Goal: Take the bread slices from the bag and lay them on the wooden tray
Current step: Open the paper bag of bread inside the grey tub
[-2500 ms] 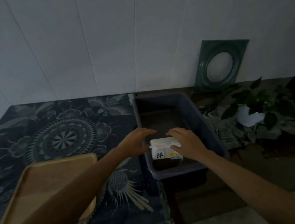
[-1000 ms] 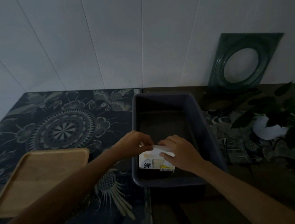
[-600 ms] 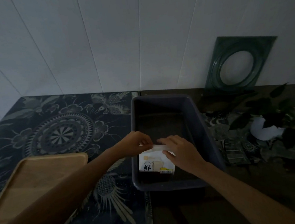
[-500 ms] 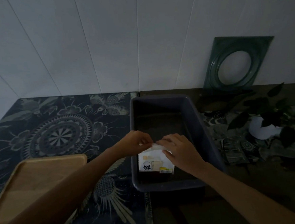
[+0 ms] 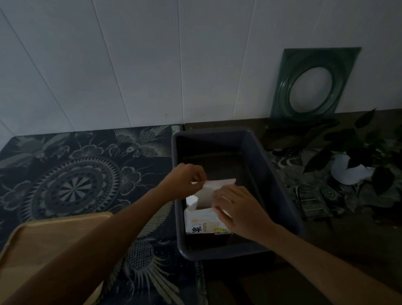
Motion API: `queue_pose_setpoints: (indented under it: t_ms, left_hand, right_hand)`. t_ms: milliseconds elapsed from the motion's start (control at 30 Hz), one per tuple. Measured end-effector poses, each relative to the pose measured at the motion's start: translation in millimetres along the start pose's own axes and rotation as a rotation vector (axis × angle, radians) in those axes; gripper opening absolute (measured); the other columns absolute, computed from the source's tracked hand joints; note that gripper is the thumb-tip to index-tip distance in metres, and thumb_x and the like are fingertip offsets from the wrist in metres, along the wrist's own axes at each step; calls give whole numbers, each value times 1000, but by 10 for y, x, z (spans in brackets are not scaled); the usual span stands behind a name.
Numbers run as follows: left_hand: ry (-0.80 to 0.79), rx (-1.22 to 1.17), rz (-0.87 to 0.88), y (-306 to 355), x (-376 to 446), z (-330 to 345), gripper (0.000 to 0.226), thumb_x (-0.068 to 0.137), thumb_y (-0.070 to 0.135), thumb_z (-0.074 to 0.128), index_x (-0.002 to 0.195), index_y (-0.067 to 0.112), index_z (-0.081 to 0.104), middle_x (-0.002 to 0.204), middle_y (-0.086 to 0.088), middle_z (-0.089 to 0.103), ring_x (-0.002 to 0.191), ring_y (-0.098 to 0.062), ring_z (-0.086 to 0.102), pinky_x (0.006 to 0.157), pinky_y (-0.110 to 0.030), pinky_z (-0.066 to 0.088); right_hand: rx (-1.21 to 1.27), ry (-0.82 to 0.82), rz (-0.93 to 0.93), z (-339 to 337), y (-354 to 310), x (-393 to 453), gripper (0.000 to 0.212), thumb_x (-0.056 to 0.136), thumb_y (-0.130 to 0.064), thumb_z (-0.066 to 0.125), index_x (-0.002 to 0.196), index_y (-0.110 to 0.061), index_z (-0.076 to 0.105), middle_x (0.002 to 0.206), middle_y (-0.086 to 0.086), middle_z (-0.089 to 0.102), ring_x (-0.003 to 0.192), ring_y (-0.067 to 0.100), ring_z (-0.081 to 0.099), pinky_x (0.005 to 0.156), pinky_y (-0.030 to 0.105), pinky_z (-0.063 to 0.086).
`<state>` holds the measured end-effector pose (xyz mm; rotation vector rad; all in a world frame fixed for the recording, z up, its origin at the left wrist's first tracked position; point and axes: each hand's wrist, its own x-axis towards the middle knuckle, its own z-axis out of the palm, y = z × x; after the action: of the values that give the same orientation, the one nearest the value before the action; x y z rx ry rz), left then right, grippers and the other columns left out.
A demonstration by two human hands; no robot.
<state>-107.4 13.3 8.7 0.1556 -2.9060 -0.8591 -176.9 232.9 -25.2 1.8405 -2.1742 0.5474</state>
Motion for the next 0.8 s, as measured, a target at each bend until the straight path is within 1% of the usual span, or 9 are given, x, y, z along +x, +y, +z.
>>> queue_pose_setpoints:
  t_ms: [100, 167, 233, 300, 367, 467, 567, 700, 800]
  left_hand:
    - [60, -1, 34, -10, -18, -32, 8, 89, 12, 67, 91, 20, 66, 87, 8, 71, 81, -7, 68, 82, -31, 60]
    - [69, 32, 66, -18, -37, -27, 7, 93, 12, 63, 93, 18, 67, 89, 4, 74, 83, -11, 70, 80, -32, 60]
    - [82, 78, 71, -42, -41, -4, 12, 95, 11, 59, 95, 18, 69, 93, 1, 74, 85, -12, 68, 81, -33, 57]
    - [112, 105, 44, -75, -38, 23, 18, 97, 10, 56, 97, 19, 72, 98, 0, 72, 89, -13, 66, 84, -31, 54]
    - [153, 127, 9, -109, -40, 44, 22, 97, 8, 55, 100, 17, 75, 103, -2, 72, 95, -17, 67, 86, -30, 51]
    - [198, 161, -24, -117, -66, 73, 26, 96, 5, 55, 100, 16, 78, 110, -2, 71, 101, -18, 67, 91, -31, 52]
    - [203, 181, -10, -85, -95, 135, 28, 95, 4, 55, 103, 16, 79, 112, -2, 69, 99, -18, 67, 89, -33, 54]
    - [202, 175, -26, -58, -125, 168, 29, 95, 8, 55, 108, 19, 78, 112, 2, 68, 94, -15, 66, 82, -32, 56]
    - [176, 149, -2, -42, -171, 153, 26, 91, 16, 59, 109, 20, 76, 113, 6, 66, 91, -12, 67, 79, -31, 57]
  right_hand:
    - [89, -114, -20, -93, -45, -83, 15, 100, -24, 56, 102, -16, 68, 96, 0, 71, 88, 19, 62, 80, 39, 53]
    - [88, -139, 2, -154, -62, -133, 17, 101, -25, 53, 103, -18, 68, 93, 0, 73, 86, 18, 64, 84, 38, 53]
    - [70, -144, 16, -201, -72, -193, 19, 102, -25, 52, 104, -18, 70, 93, 0, 74, 86, 18, 65, 92, 36, 50]
    - [64, -156, 16, -254, -99, -260, 23, 101, -26, 50, 102, -19, 71, 91, -2, 75, 84, 16, 66, 95, 36, 50]
    - [61, -196, 7, -303, -134, -335, 25, 100, -29, 50, 100, -20, 73, 86, -2, 75, 80, 15, 66, 92, 35, 51]
    - [61, -246, -3, -369, -188, -439, 26, 97, -33, 51, 100, -21, 74, 80, -5, 74, 75, 12, 65, 84, 34, 54]
    - [54, -276, -25, -407, -207, -452, 28, 96, -34, 50, 101, -22, 75, 83, -6, 75, 79, 12, 66, 82, 34, 54]
    - [55, -288, -73, -431, -240, -428, 22, 96, -33, 53, 98, -25, 74, 85, -8, 75, 81, 13, 64, 80, 37, 53]
    - [46, -326, -78, -430, -263, -385, 25, 98, -33, 48, 105, -26, 71, 87, -7, 74, 81, 14, 62, 80, 37, 49]
